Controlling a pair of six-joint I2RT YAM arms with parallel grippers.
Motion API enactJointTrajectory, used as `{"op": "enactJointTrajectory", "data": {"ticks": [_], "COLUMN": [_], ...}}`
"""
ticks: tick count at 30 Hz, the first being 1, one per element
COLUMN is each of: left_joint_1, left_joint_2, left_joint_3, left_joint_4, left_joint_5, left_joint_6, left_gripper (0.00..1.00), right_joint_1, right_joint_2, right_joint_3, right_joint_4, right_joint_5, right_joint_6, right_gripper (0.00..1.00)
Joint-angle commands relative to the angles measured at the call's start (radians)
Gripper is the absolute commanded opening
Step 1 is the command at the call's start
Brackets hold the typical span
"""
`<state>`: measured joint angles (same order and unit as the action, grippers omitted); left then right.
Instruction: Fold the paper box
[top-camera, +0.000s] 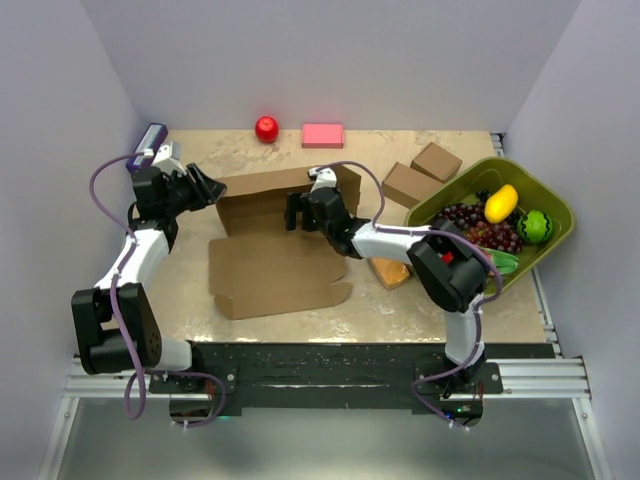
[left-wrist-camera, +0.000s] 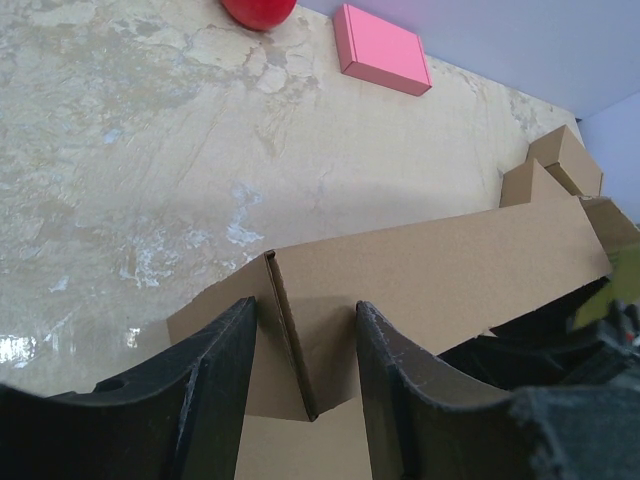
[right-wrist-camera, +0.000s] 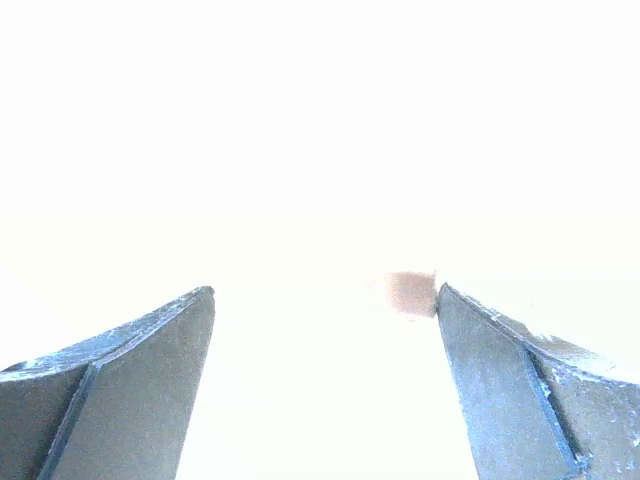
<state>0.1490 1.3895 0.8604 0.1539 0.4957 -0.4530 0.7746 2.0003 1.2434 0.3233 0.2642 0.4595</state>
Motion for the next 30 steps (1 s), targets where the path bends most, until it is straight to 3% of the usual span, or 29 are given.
{"op": "enactJointTrajectory", "data": {"ticks": [1, 9, 14, 22, 26, 29, 30], "left_joint_1": [-0.005, -0.006, -0.019, -0.071, -0.219, -0.366, -0.465], "left_joint_2": [-0.01, -0.052, -0.105, -0.247, -0.34, -0.374, -0.377], "left_joint_3": [0.022, 0.019, 0.023, 0.026, 0.035, 0.037, 0.045], "left_joint_4": [-0.001, -0.007, -0.034, -0.073, -0.102, -0.117, -0.126], "left_joint_5": [0.023, -0.018, -0.112, -0.279, -0.477, -0.546, -0.569], "left_joint_6": [0.01, 0.042, 0.088, 0.194, 0.322, 0.338, 0.338], "left_gripper": [0.49, 0.54, 0.61, 0.66, 0.61, 0.58, 0.57], "right_joint_1": [0.009, 0.009, -0.008, -0.19, -0.265, -0.287, -0.294], "right_joint_2": [-0.142, -0.283, -0.429, -0.541, -0.532, -0.488, -0.471], "right_joint_3": [-0.03, -0.13, -0.157, -0.137, -0.113, -0.079, -0.072], "right_joint_4": [-0.081, -0.237, -0.363, -0.441, -0.423, -0.411, -0.411], "right_joint_5": [-0.077, -0.152, -0.062, -0.068, -0.091, -0.083, -0.08], "right_joint_6": [-0.047, -0.111, -0.13, -0.131, -0.168, -0.202, -0.206], "right_gripper": [0.96, 0.95, 0.95, 0.95, 0.94, 0.91, 0.9]}}
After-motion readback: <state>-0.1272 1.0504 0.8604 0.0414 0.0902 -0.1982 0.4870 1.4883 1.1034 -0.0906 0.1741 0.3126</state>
